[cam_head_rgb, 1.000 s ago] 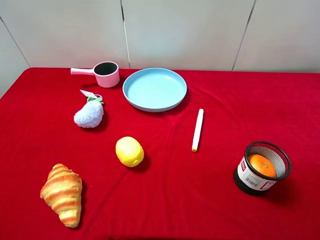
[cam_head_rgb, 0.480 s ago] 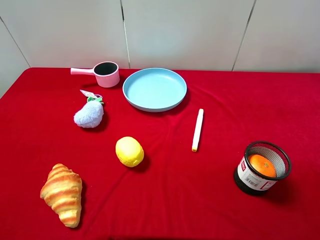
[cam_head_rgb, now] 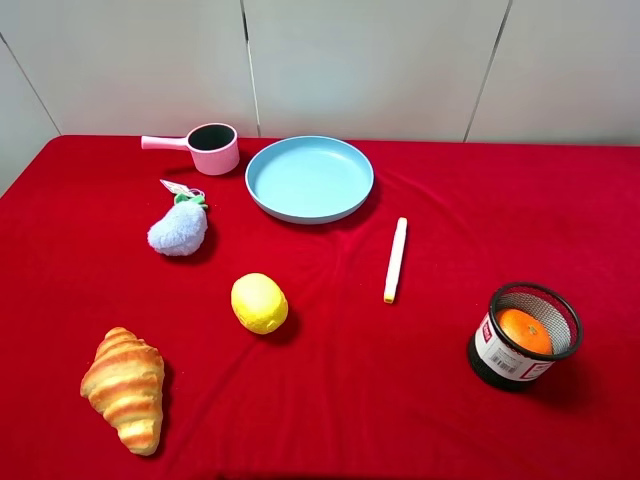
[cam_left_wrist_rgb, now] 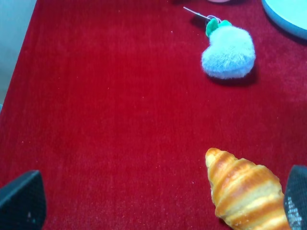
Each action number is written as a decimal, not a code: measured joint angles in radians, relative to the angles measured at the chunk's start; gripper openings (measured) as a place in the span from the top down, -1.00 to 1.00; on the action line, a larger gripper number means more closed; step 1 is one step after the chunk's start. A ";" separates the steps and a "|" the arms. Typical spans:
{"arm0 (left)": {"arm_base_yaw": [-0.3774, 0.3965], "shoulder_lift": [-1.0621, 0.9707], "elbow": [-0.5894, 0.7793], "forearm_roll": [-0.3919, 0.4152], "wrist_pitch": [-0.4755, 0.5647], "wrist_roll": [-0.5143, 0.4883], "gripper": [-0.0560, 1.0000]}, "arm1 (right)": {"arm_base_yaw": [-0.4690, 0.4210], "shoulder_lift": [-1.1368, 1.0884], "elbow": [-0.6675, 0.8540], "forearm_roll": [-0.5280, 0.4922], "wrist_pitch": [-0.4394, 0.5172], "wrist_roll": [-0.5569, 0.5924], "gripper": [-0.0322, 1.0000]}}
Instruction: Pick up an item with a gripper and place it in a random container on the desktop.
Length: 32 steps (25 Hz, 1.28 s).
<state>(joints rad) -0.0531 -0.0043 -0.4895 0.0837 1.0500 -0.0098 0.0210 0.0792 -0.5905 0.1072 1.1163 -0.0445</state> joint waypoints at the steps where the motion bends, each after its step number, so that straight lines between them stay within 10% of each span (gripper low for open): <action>1: 0.000 0.000 0.000 0.000 0.000 0.000 -0.98 | -0.016 -0.031 0.012 0.000 -0.003 0.000 -0.40; 32: 0.000 0.000 0.000 0.000 0.000 0.000 -0.98 | -0.076 -0.087 0.090 -0.086 -0.083 0.000 -0.40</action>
<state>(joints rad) -0.0531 -0.0043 -0.4895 0.0837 1.0500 -0.0098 -0.0546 -0.0078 -0.5005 0.0217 1.0336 -0.0444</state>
